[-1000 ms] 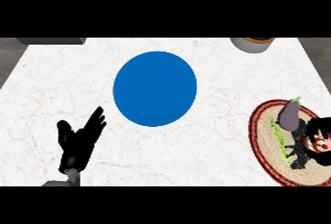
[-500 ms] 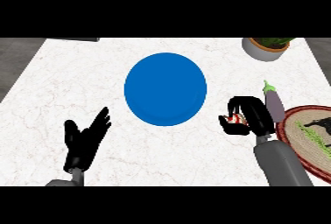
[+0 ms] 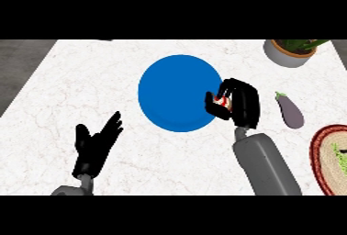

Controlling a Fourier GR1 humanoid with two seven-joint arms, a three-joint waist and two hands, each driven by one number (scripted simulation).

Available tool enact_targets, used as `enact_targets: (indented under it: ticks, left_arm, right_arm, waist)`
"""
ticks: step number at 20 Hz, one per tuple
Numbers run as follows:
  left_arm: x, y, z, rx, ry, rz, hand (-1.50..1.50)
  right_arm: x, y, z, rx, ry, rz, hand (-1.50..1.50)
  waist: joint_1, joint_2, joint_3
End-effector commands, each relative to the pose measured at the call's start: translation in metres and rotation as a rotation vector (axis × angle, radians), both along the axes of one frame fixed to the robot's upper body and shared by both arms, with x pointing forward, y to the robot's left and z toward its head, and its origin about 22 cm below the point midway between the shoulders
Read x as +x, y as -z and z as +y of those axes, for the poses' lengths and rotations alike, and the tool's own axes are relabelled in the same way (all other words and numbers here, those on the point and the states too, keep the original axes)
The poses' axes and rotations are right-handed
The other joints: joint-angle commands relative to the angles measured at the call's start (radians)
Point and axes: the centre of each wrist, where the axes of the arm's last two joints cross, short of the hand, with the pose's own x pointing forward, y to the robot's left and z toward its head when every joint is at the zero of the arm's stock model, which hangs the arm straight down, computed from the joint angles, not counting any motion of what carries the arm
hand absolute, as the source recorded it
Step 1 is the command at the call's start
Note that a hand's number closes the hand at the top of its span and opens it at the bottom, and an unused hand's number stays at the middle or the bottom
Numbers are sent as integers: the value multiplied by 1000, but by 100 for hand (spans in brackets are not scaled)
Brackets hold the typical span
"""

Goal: Pick the cupcake from the placemat and place it in the plate

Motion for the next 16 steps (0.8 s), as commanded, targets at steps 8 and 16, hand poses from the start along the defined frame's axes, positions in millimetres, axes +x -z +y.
enact_targets:
  ticks: [8, 16]
  left_arm:
    - [11, -6, -6, 11, 23, -18, 0]
    - [8, -3, -3, 12, -9, -32, 0]
  right_arm:
    - [5, -18, 55, 219, 330, -165, 150]
    - [31, -23, 67, 178, 475, -234, 150]
  waist:
    - [15, 19, 0]
    - [-23, 22, 1]
